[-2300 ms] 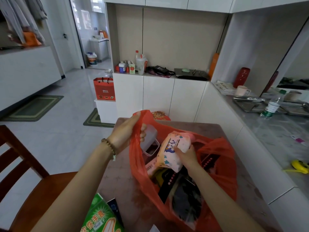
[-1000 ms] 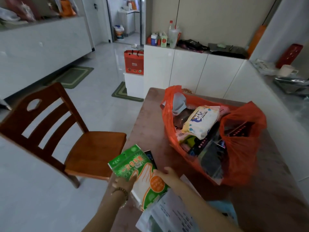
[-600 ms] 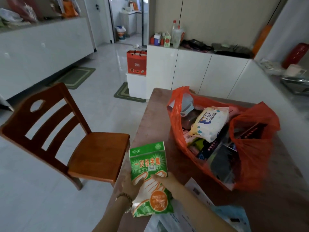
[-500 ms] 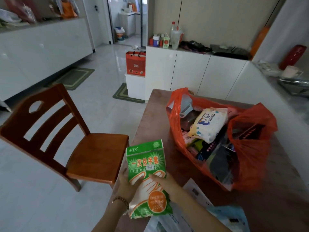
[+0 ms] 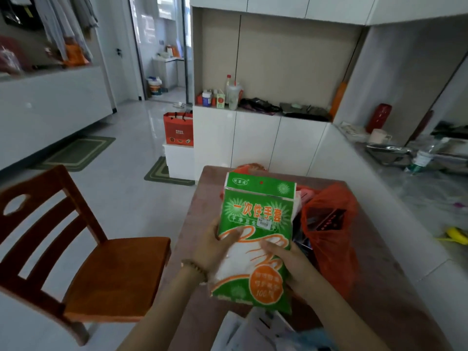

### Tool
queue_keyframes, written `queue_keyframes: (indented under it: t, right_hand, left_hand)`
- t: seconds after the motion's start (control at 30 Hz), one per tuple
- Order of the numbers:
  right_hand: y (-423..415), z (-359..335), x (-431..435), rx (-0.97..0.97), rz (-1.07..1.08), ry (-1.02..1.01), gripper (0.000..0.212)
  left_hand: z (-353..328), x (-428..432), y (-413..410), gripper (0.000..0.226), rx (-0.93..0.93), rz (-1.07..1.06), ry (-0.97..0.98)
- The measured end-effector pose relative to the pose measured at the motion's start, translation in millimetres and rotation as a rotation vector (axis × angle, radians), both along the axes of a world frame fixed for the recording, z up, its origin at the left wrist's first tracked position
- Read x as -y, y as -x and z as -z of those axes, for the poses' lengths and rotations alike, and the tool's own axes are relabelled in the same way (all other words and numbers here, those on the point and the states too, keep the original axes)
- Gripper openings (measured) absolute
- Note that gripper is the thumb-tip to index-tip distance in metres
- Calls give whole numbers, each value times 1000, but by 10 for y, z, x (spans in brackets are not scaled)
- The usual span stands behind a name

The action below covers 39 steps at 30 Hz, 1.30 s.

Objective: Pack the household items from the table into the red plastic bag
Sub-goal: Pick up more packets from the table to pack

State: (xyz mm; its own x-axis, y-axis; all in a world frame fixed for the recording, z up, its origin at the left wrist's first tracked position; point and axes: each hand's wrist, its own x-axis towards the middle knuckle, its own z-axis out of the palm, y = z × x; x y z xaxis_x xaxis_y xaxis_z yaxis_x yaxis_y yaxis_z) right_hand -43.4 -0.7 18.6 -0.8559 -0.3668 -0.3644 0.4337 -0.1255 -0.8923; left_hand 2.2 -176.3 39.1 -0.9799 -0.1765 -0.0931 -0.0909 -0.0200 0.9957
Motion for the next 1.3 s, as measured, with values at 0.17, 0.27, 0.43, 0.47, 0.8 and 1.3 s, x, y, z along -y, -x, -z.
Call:
queue_keyframes:
  t: [0.17, 0.27, 0.43, 0.47, 0.8, 1.3]
  right_hand:
    - [130, -124, -341, 60, 49, -51, 32]
    - [227, -130, -435, 102, 64, -71, 30]
    - [525, -152, -401, 196, 137, -37, 22]
    - [603, -155, -385, 206, 164, -40, 21]
    - [1587, -203, -142, 193, 576, 2, 38]
    - [1706, -137, -101, 64, 388, -95, 50]
  left_hand:
    - [-180, -178, 407, 53, -54, -352, 413]
    - [-199, -100, 664, 75, 72, -342, 495]
    - [-204, 14, 1008, 22, -64, -244, 442]
    - [-223, 36, 1072, 11, -65, -228, 416]
    - [-443, 127, 1483, 13, -232, 20, 41]
    - [-205, 70, 1425, 16, -158, 50, 99]
